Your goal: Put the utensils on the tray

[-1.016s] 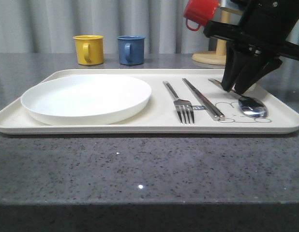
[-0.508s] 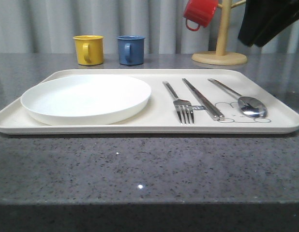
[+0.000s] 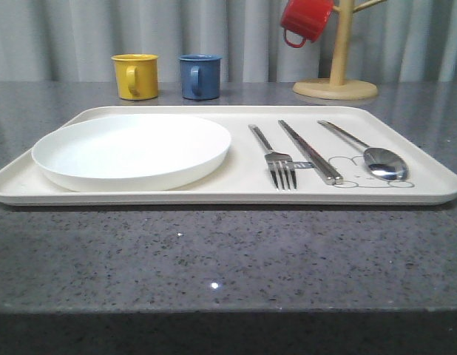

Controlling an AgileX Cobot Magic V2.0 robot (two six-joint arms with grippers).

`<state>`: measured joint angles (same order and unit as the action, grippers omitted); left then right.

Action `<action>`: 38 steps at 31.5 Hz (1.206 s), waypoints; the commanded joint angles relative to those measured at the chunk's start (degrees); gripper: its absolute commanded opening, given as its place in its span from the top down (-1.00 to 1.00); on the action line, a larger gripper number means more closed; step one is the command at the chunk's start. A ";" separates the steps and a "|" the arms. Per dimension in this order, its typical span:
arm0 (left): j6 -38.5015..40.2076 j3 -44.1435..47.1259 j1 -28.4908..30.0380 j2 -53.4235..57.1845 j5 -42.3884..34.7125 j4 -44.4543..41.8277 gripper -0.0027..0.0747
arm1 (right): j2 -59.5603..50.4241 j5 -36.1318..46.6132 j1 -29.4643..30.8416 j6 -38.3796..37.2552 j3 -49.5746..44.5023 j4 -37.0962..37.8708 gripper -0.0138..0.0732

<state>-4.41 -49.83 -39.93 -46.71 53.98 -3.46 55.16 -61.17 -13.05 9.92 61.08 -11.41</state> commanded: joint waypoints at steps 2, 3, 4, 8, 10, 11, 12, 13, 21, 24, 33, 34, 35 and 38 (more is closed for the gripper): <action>0.48 -1.39 -0.38 0.04 -3.36 0.02 0.29 | -8.19 1.88 -0.01 0.74 -2.80 0.00 0.07; 0.48 -1.39 -0.38 0.04 -3.36 0.02 0.29 | -9.74 1.68 -0.01 0.74 -3.37 0.00 0.07; 0.48 -1.39 -0.38 0.04 -3.36 0.02 0.29 | -10.95 1.47 0.05 0.70 -3.89 0.00 0.07; 0.48 -1.39 -0.38 0.04 -3.36 0.02 0.29 | -15.61 1.20 0.05 -0.62 -6.02 0.54 0.07; 0.48 -1.39 -0.38 0.04 -3.25 0.02 0.29 | -17.41 0.96 0.05 -2.09 -6.80 1.31 0.07; 0.48 -1.39 -0.38 0.04 -3.25 0.02 0.29 | -18.07 0.77 0.05 -2.76 -7.06 1.77 0.07; 0.48 -1.39 -0.38 0.04 -3.25 0.02 0.29 | -18.48 0.57 0.05 -3.42 -7.20 2.09 0.07; 0.48 -1.39 -0.38 0.04 -3.25 0.02 0.29 | -19.35 0.29 0.05 -4.34 -7.39 2.84 0.07; 0.48 -1.39 -0.38 0.04 -3.25 0.02 0.29 | -20.69 -0.93 0.05 -6.43 -7.40 5.30 0.07; 0.48 -1.39 -0.38 0.04 -3.25 0.02 0.36 | -20.69 -0.91 0.05 -6.43 -7.40 5.30 0.08; 0.48 -1.39 -0.38 0.04 -3.25 0.02 0.91 | -20.69 -0.91 0.05 -6.43 -7.40 5.30 0.59; 0.48 -1.39 -0.38 0.04 -3.25 0.02 0.98 | -20.69 -0.91 0.05 -6.43 -7.40 5.30 0.68; 0.38 -1.39 -0.38 0.04 -3.25 -0.12 0.97 | -20.69 -0.91 0.05 -6.43 -7.40 5.30 0.75; 0.38 -1.39 -0.38 0.04 -3.25 -0.50 0.98 | -20.69 -0.71 0.05 -6.43 -7.40 5.30 0.84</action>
<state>-4.41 -49.83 -39.93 -46.71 53.98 -3.46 34.25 -65.10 -13.05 3.52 52.37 -6.59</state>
